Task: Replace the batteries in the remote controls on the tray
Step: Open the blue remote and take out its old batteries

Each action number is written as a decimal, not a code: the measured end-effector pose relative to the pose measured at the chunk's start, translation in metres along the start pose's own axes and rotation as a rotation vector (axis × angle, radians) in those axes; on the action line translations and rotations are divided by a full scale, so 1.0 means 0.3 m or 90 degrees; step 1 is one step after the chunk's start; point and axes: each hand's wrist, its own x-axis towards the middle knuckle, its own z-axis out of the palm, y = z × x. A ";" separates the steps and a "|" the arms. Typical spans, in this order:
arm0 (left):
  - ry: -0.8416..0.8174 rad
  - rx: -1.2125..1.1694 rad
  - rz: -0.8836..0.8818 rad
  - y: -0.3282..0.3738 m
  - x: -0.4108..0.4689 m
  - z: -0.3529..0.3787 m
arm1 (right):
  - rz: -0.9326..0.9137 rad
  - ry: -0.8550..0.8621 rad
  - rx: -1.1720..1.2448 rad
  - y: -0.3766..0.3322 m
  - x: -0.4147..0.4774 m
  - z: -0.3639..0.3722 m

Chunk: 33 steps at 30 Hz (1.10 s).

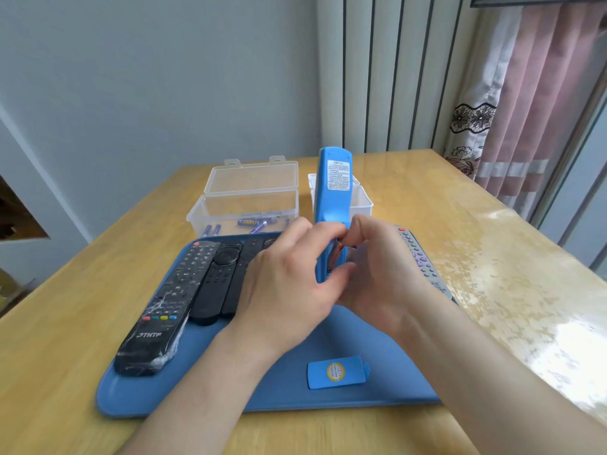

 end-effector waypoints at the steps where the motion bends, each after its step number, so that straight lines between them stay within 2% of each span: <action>1: 0.011 0.025 0.006 -0.007 0.000 0.004 | -0.006 0.003 -0.019 -0.001 -0.002 0.001; 4: 0.042 -0.012 -0.023 -0.027 0.009 0.006 | -0.010 0.009 -0.026 0.005 0.000 0.006; 7: 0.061 -0.162 -0.116 -0.026 0.018 0.005 | -0.004 -0.006 0.014 0.004 0.003 0.008; 10: 0.026 -0.441 -0.273 -0.008 0.038 -0.019 | -0.041 0.030 -0.060 -0.002 0.003 0.003; 12: -0.009 -0.654 -0.407 -0.004 0.051 -0.044 | -0.076 0.099 -0.193 -0.008 0.000 0.004; 13: -0.025 -0.712 -0.457 -0.007 0.055 -0.054 | -0.095 0.142 -0.277 -0.009 0.001 0.003; 16: -0.071 -0.737 -0.533 -0.036 0.055 -0.059 | -0.138 0.230 -0.562 -0.006 -0.001 -0.003; 20: -0.163 -0.744 -0.529 -0.044 0.049 -0.054 | -0.160 0.203 -0.933 0.018 -0.010 0.008; 24: -0.201 -0.755 -0.522 -0.048 0.042 -0.051 | -0.123 0.196 -1.071 0.038 -0.017 0.021; 27: -0.194 -0.718 -0.518 -0.045 0.041 -0.053 | -0.152 0.265 -1.202 0.027 -0.018 0.018; 29: -0.175 -0.603 -0.460 -0.046 0.039 -0.047 | -0.222 0.297 -1.189 0.014 -0.016 0.014; 30: -0.172 -0.533 -0.415 -0.044 0.038 -0.044 | -0.239 0.277 -1.110 0.006 -0.014 0.012; 33: -0.228 -0.435 -0.272 -0.030 0.030 -0.046 | -0.189 0.082 -0.712 -0.020 -0.026 0.019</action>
